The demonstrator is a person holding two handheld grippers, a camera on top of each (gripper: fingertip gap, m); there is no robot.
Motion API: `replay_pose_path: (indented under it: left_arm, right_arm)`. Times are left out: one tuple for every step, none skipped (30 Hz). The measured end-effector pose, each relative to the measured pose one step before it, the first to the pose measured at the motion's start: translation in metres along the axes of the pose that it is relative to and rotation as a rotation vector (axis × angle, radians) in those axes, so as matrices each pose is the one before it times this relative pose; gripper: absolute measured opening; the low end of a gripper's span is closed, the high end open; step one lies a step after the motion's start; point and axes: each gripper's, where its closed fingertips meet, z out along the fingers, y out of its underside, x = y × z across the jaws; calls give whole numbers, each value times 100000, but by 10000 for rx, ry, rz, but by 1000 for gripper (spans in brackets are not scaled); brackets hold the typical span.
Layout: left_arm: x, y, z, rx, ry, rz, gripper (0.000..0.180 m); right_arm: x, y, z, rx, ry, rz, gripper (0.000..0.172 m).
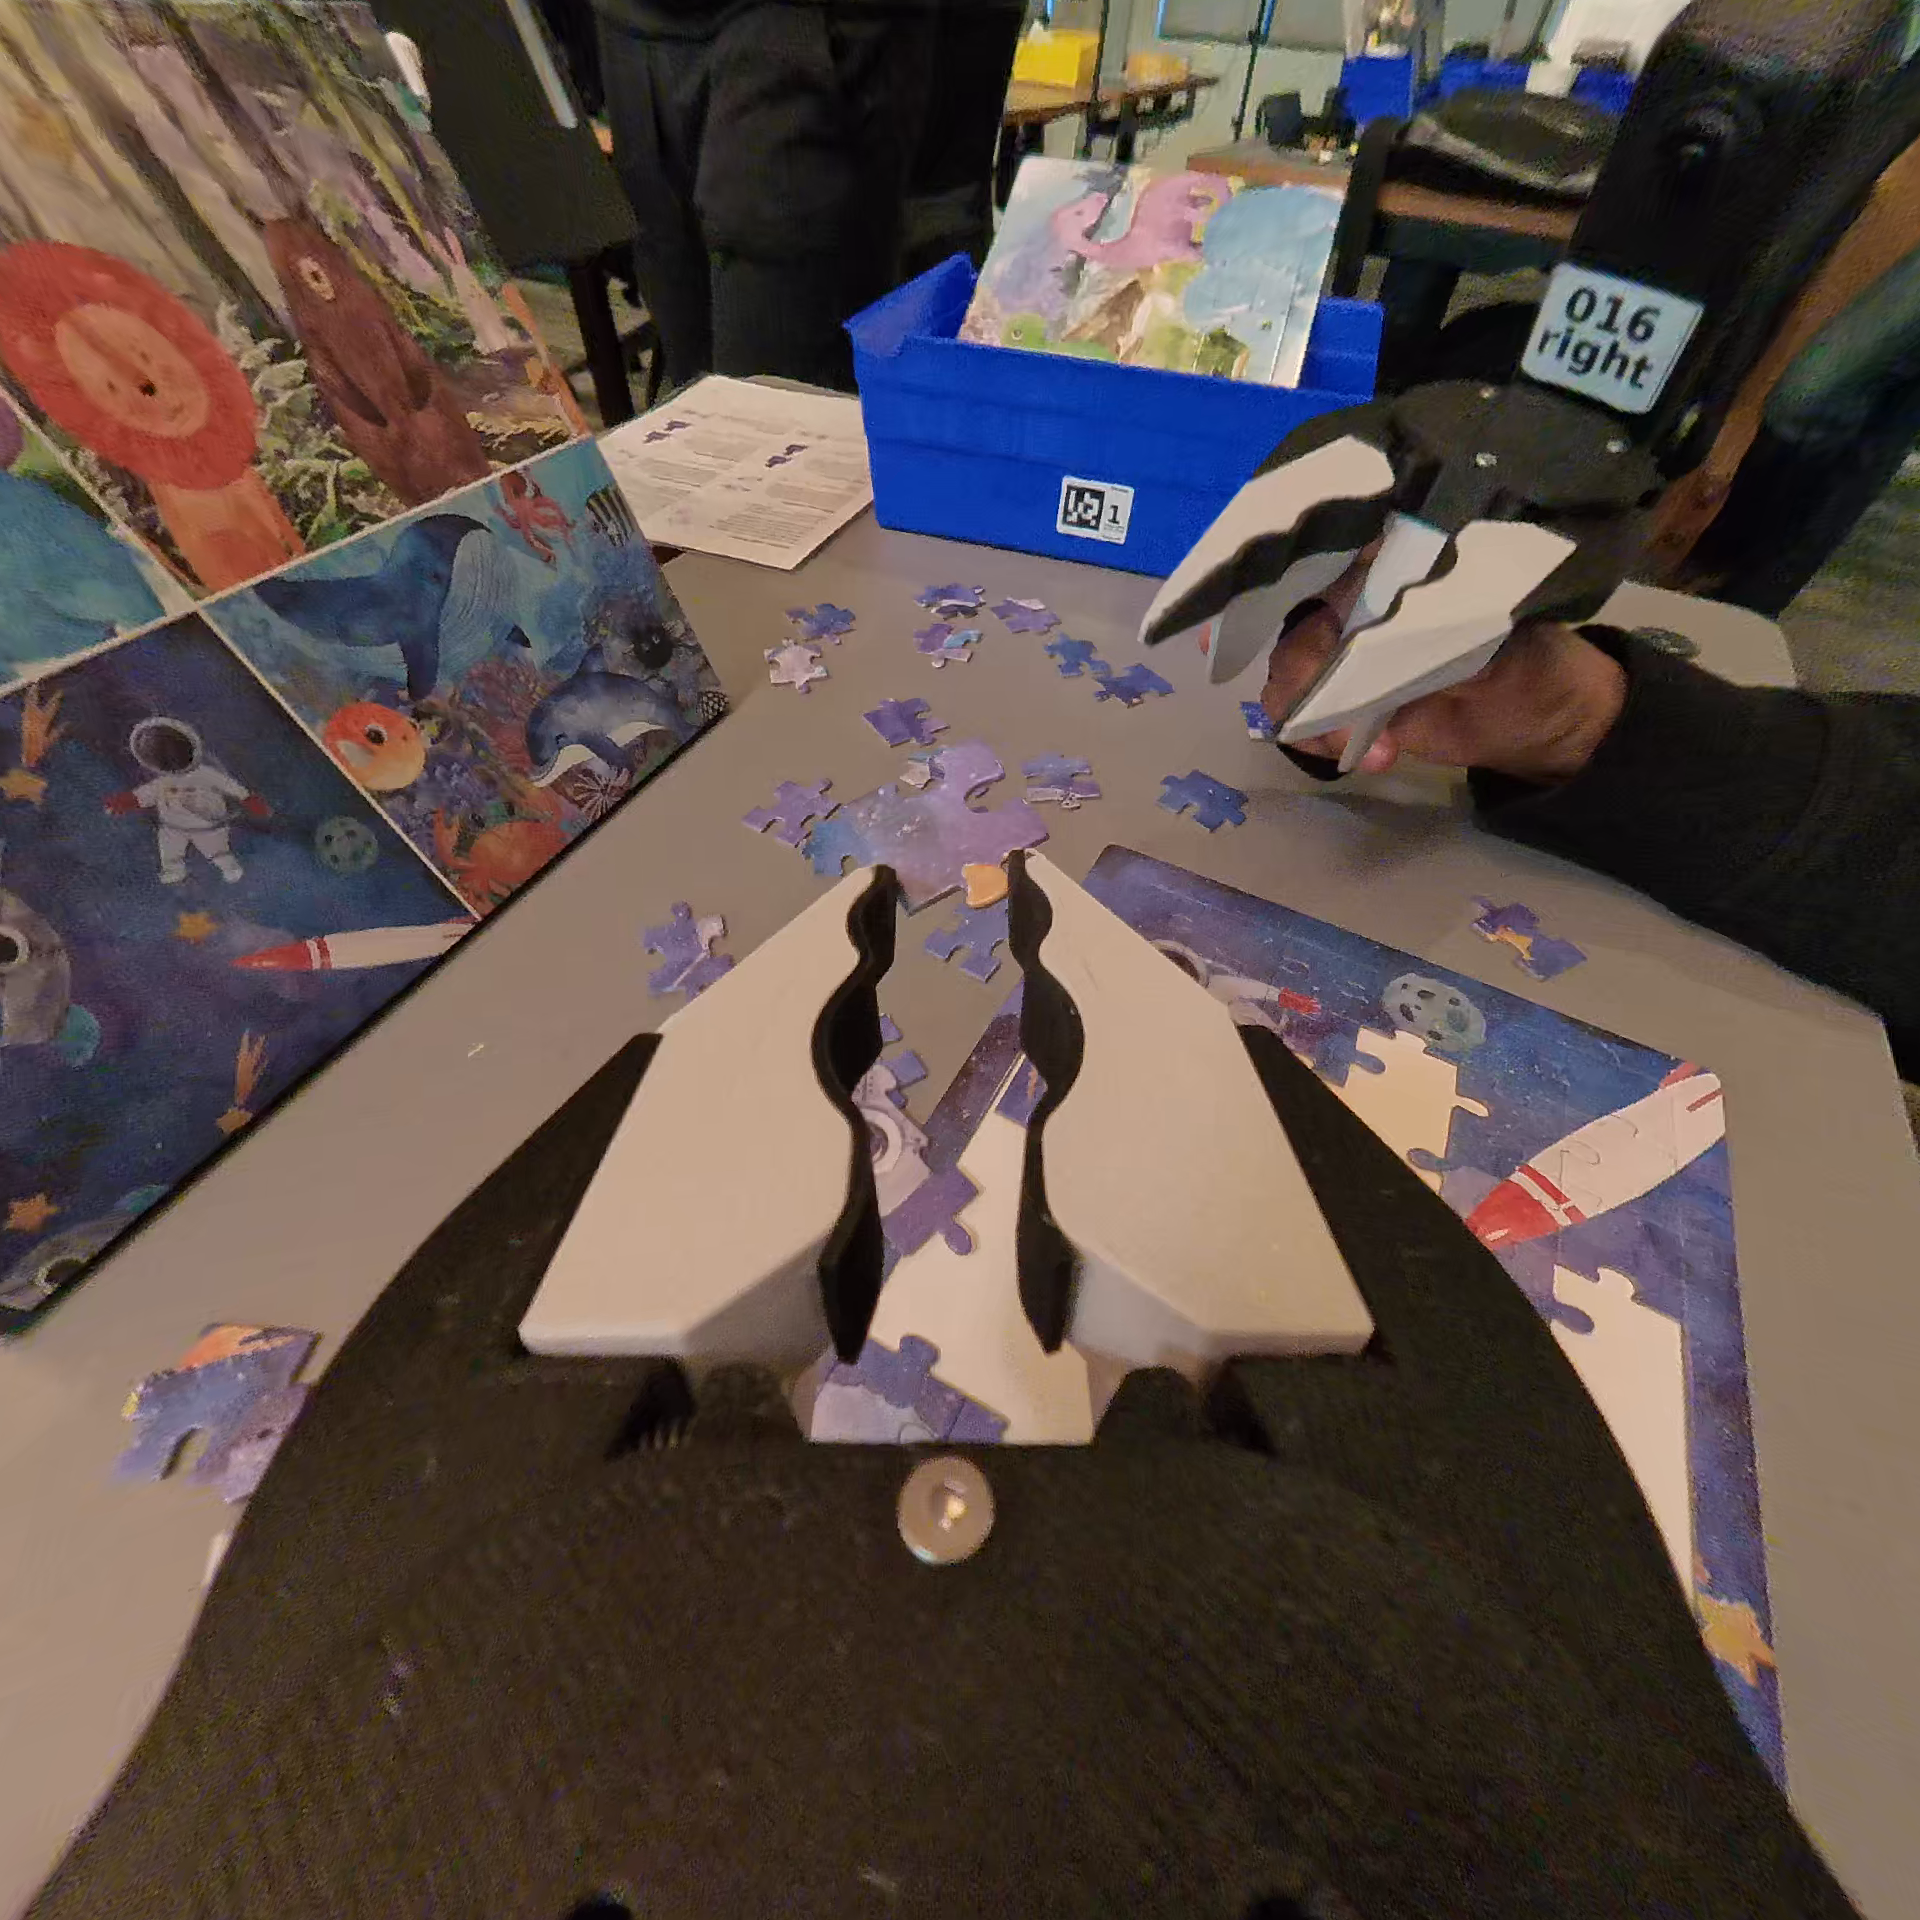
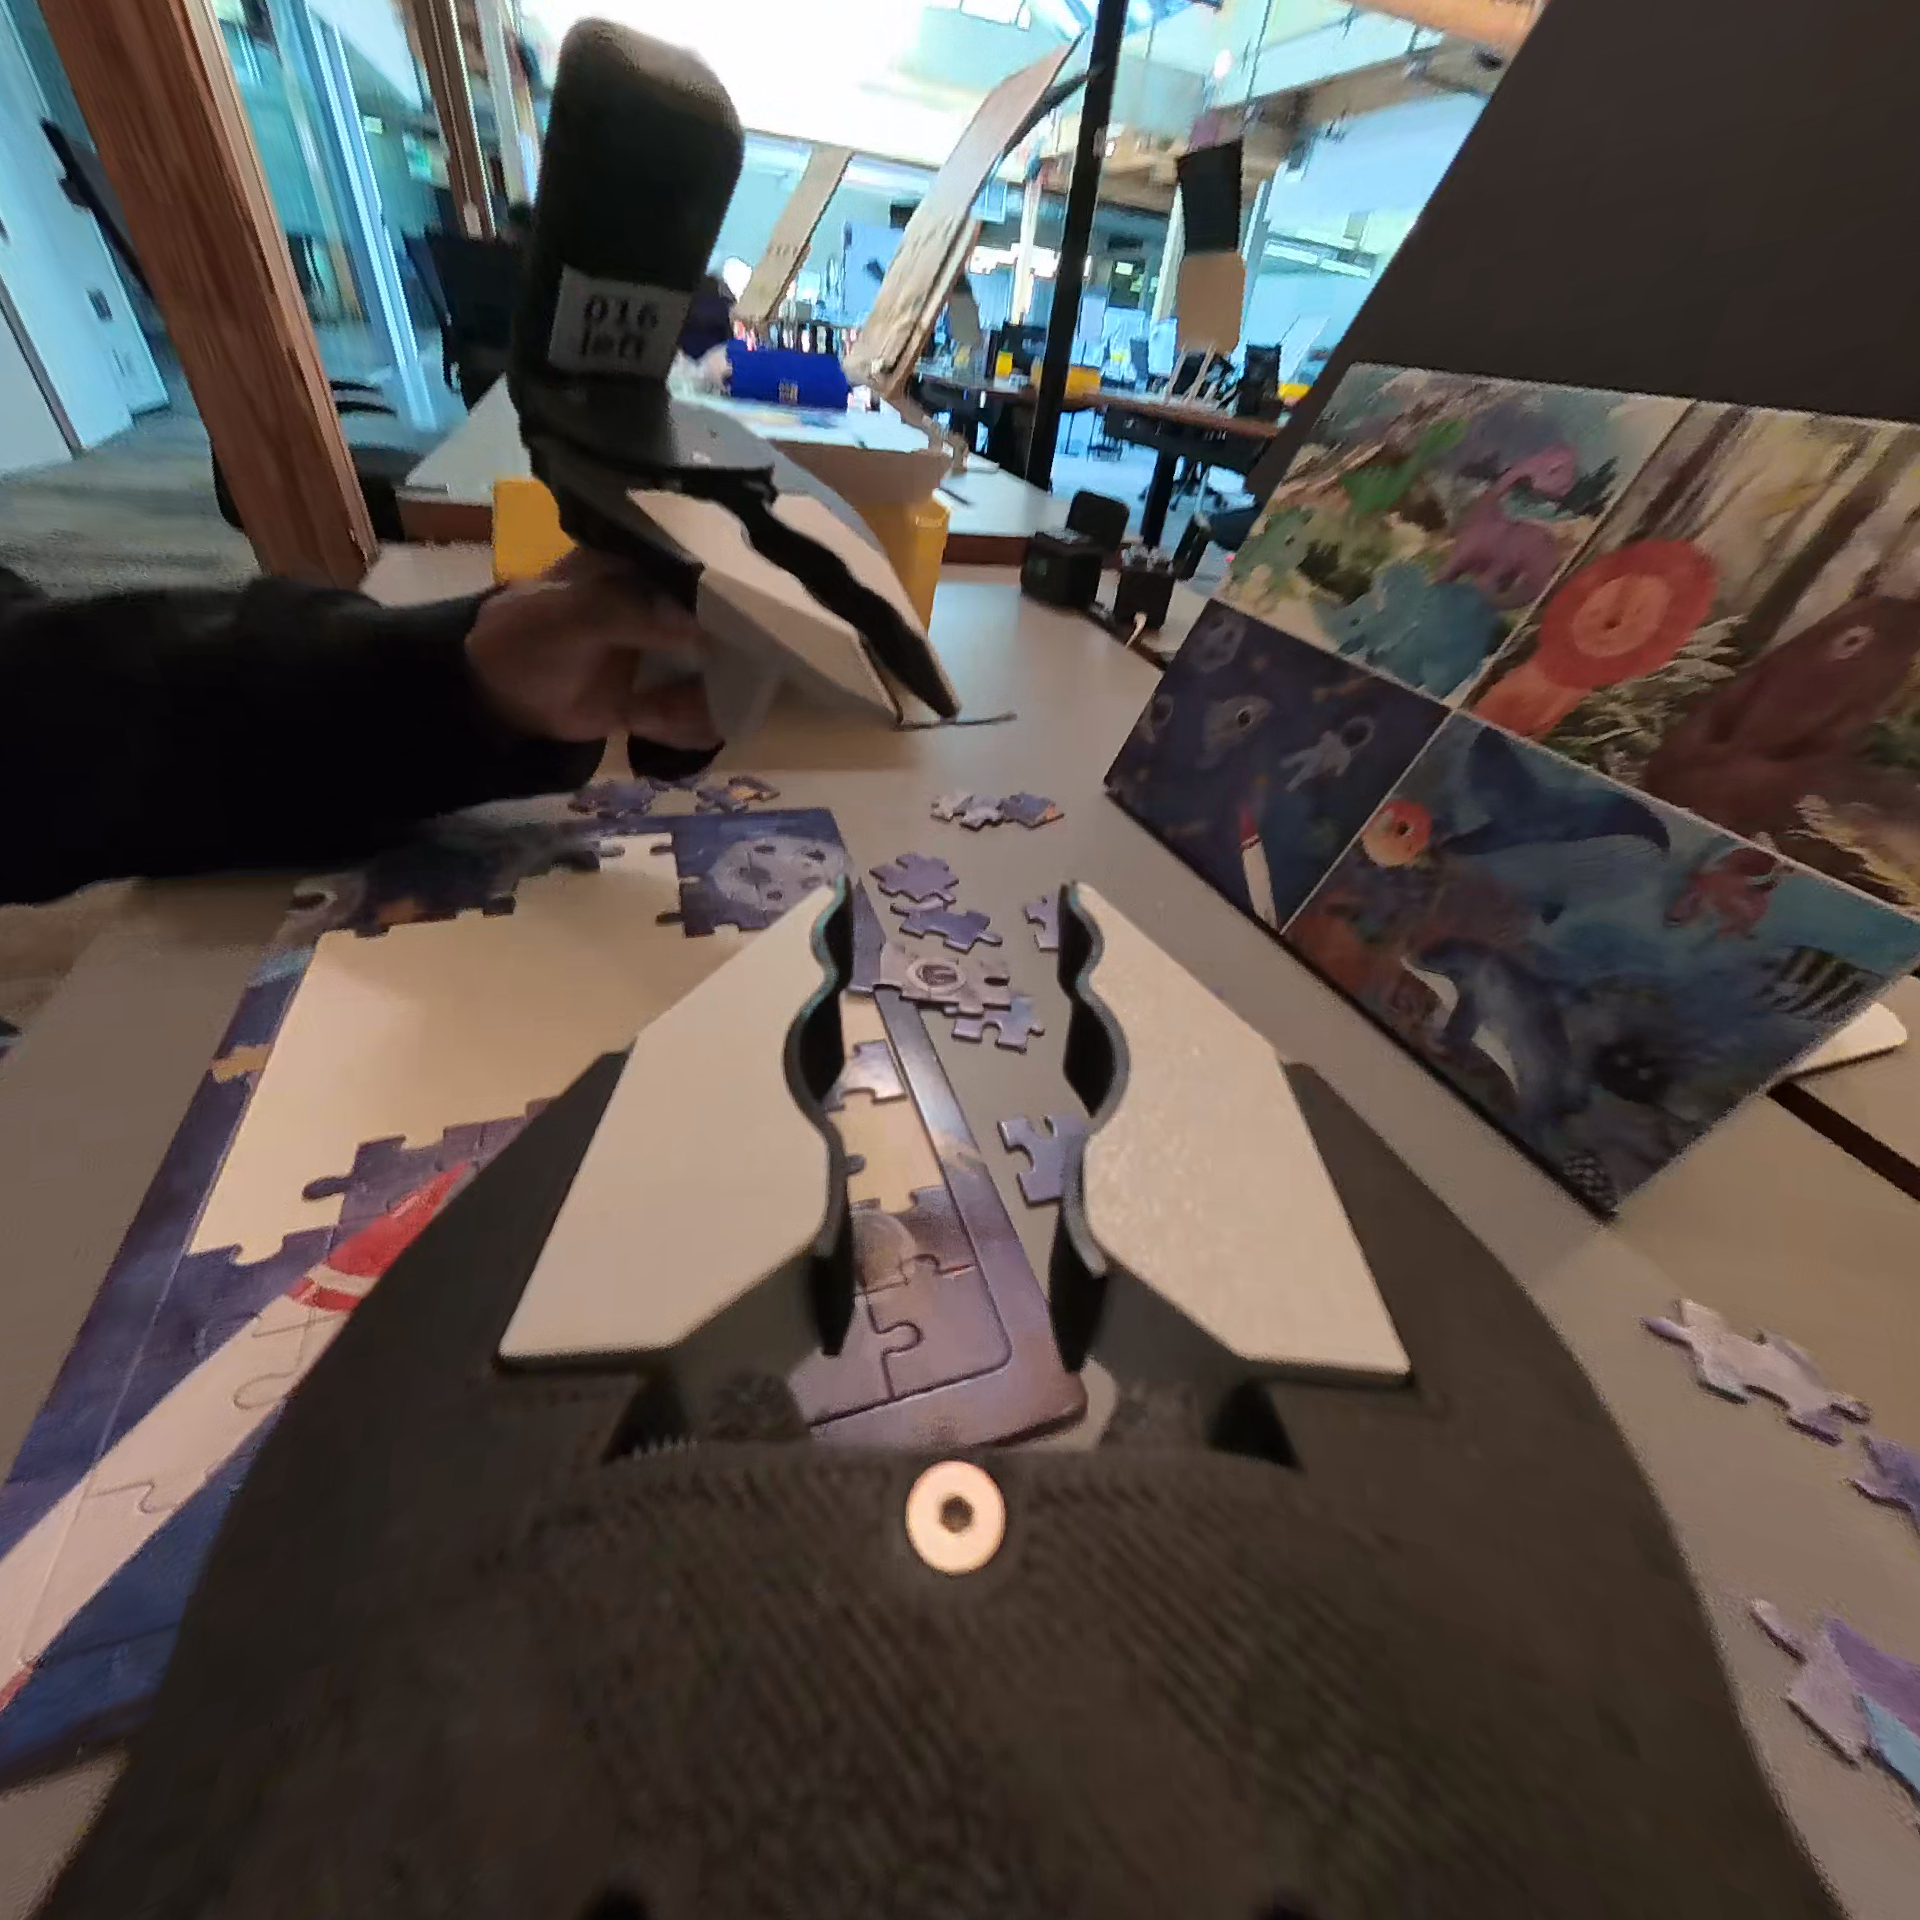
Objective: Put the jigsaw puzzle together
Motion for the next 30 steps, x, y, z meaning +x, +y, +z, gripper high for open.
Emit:
replay_pose_path:
  left_arm:
    - [-18,218,-222,74,127,-191,22]
    - [167,134,-237,-2,249,-205,22]
    - [228,-61,-271,-5,226,-100,22]
    - [176,-239,-304,78,104,52,22]
    - [106,-197,-241,88,16,122,22]
    - [27,39,-150,-47,-20,130,22]
    - [-30,182,-35,-112,-30,96,22]
    - [114,85,40,-36,73,0,22]
    - [339,-44,105,71,200,-77,22]
    - [397,4,148,47,232,-82,22]
    - [399,112,184,-40,210,-20,22]
    - [380,127,194,-77,155,63,22]
    - [321,110,202,-76,85,117,22]
    - [382,139,215,-94,108,139,22]
    - [509,173,233,-122,193,139,22]
    - [513,238,256,-156,220,137,22]
    - [380,250,238,-144,158,133,22]
    - [315,226,231,-102,133,118,22]
    - [178,257,219,-89,83,69,22]
    - [63,304,231,-97,55,0,22]
    - [127,289,230,-97,118,-27,21]
    - [130,243,194,-83,113,-16,21]
    - [67,165,150,-63,35,9,21]
    - [124,62,94,-31,35,64,22]
    - [119,-37,28,15,7,88,22]
    - [77,-118,-27,57,-25,86,22]
    - [7,-118,-34,73,-43,65,22]
    - [-54,-70,-51,62,-55,34,22]
    - [-41,-39,-46,67,-20,2,22]
    - [-2,-32,-37,64,35,-35,22]
  right_arm:
    - [-170,354,303,-255,43,-202,37]
    - [-139,291,261,-229,69,-220,36]
    - [-154,175,235,-161,47,-198,33]
    - [-212,31,214,-81,6,-145,32]
    - [-248,-97,196,-13,-45,-90,32]
    - [-270,-163,182,30,-71,-46,31]
    - [-219,-158,151,47,-59,-16,31]
    - [-182,-116,155,38,-57,8,30]
    - [-200,-28,142,7,-78,24,31]
    - [-226,53,146,-24,-99,18,31]
    - [-238,86,144,-35,-104,7,30]
    - [-249,94,152,-26,-115,12,31]
    - [-260,58,138,-11,-122,26,30]
    - [-208,28,137,0,-98,34,30]
    - [-161,7,118,3,-66,29,27]
    - [-141,-10,94,4,-63,15,26]
    - [-149,19,82,0,-71,15,26]
    - [-165,37,68,-16,-101,25,26]
    - [-240,36,58,-21,-160,31,26]
    - [-252,-29,30,1,-160,36,26]
    - [-190,-98,4,44,-115,38,26]
    - [-198,-149,-13,84,-106,39,26]
    - [-190,-131,-9,79,-103,48,26]
    - [-172,-26,22,14,-84,39,24]
    - [-118,114,55,-77,-59,-6,23]
    - [-72,162,58,-122,-22,-65,22]
    - [-17,46,38,-56,24,-90,19]
    - [31,-96,7,41,50,-59,18]
    - [16,-108,-24,44,30,-14,17]
    - [24,-47,-24,-1,24,0,18]
